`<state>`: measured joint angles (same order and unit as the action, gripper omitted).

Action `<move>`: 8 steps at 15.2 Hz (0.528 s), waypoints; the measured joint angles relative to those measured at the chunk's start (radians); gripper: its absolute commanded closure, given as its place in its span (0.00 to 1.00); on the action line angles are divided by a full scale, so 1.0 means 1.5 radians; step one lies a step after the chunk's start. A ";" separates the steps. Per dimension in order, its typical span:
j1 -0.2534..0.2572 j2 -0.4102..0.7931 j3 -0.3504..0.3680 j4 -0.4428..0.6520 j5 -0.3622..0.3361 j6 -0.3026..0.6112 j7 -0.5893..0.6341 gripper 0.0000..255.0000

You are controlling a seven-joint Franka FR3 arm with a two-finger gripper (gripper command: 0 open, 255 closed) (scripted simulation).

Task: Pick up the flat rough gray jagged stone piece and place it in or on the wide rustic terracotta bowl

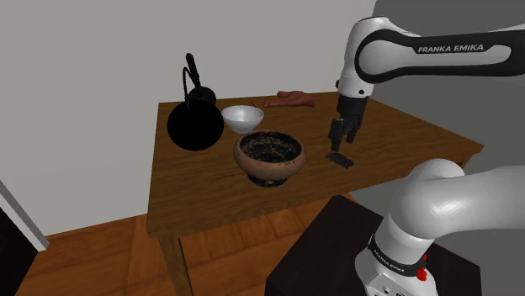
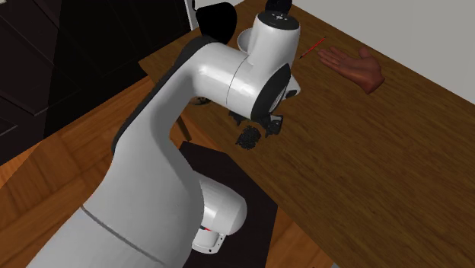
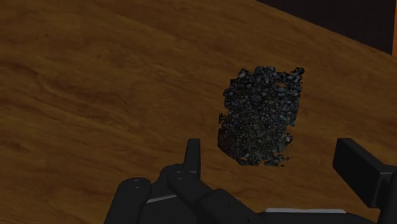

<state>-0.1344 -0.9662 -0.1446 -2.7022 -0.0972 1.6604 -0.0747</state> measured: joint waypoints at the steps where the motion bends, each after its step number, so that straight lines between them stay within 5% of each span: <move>1: 0.002 0.015 0.002 0.003 0.000 0.007 0.001 0.00; 8: 0.003 0.026 0.000 -0.046 -0.005 0.061 0.004 0.00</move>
<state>-0.1304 -0.9268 -0.1445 -2.7714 -0.1044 1.7522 -0.0681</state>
